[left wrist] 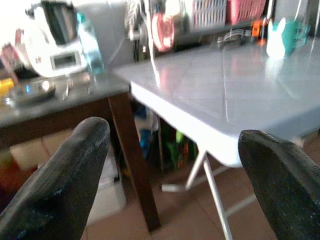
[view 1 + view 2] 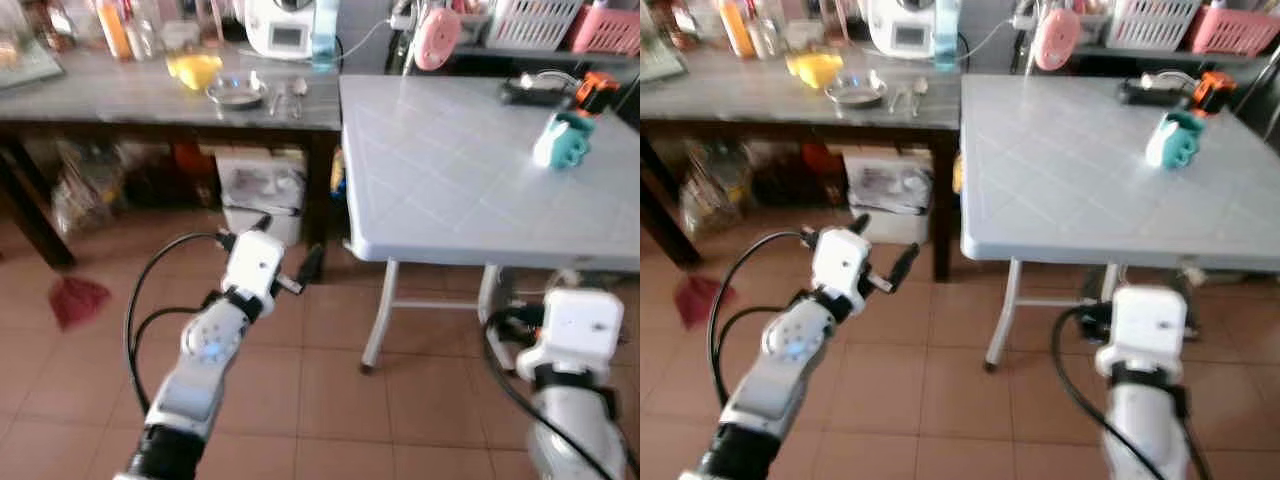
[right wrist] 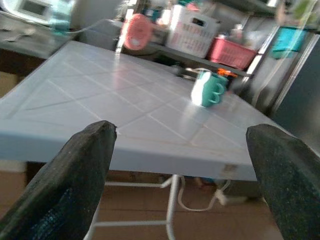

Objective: Setting the table

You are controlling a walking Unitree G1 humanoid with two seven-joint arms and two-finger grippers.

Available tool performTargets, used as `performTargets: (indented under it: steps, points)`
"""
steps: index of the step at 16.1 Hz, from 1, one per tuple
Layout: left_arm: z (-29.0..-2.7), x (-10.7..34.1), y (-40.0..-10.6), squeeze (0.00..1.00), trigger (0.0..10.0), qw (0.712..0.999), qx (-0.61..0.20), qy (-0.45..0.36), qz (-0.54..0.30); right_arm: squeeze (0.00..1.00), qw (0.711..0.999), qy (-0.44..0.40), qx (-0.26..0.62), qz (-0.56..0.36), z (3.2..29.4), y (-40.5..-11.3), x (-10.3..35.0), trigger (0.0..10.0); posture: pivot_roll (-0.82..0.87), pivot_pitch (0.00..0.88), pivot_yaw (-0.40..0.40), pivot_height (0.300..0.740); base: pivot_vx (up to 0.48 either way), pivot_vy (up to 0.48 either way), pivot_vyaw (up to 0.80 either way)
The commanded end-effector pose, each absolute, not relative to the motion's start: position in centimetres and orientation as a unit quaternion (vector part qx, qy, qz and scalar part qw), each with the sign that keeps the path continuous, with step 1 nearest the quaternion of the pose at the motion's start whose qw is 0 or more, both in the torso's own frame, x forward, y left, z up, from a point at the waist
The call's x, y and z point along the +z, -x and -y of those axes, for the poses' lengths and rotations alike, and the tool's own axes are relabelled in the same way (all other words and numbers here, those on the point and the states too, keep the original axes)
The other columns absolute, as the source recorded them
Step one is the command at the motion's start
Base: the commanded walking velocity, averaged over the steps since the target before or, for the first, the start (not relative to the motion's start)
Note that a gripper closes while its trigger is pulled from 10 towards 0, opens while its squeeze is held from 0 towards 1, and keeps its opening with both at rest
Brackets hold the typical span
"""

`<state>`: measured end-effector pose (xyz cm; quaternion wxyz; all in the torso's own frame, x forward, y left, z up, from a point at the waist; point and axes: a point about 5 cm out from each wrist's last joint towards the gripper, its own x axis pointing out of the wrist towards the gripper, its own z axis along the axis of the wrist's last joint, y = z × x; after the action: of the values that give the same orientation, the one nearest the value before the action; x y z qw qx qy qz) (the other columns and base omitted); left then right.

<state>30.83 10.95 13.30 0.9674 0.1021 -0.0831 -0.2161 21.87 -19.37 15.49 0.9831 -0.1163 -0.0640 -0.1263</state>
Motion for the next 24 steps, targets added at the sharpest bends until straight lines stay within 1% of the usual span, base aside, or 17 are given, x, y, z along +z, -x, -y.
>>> performTargets:
  steps: [1,14,15,21,24]
  points:
    - [-11.1,13.4,-31.0,0.0,10.0,0.969,-0.21,-0.104,0.083,0.0,0.982,0.123,-0.127,0.069,19.5,-21.8,15.8,10.0,0.03,0.101,-0.017,0.74,0.0,-0.48,0.0]
    - [-10.5,13.4,-31.2,0.0,10.0,0.967,-0.218,-0.101,0.081,0.0,0.981,0.126,-0.132,0.066,19.4,-21.5,15.8,10.0,0.02,0.108,-0.005,0.74,0.0,-0.48,0.0]
    - [-10.4,13.4,-31.2,0.0,10.0,0.97,-0.217,-0.081,0.078,0.0,0.981,0.125,-0.132,0.066,19.4,-21.5,15.8,10.0,0.02,0.109,-0.007,0.74,0.0,0.0,0.0]
    - [-10.3,14.3,-31.3,0.0,10.0,0.967,-0.225,-0.076,0.097,0.0,0.981,0.128,-0.13,0.066,19.5,-21.6,15.8,10.0,0.03,0.106,-0.008,0.74,0.0,0.0,0.0]
    - [-10.2,14.4,-31.2,0.0,10.0,0.965,-0.233,-0.072,0.098,0.0,0.981,0.129,-0.128,0.067,19.4,-21.7,15.8,10.0,0.03,0.103,-0.006,0.74,0.324,0.0,0.0]
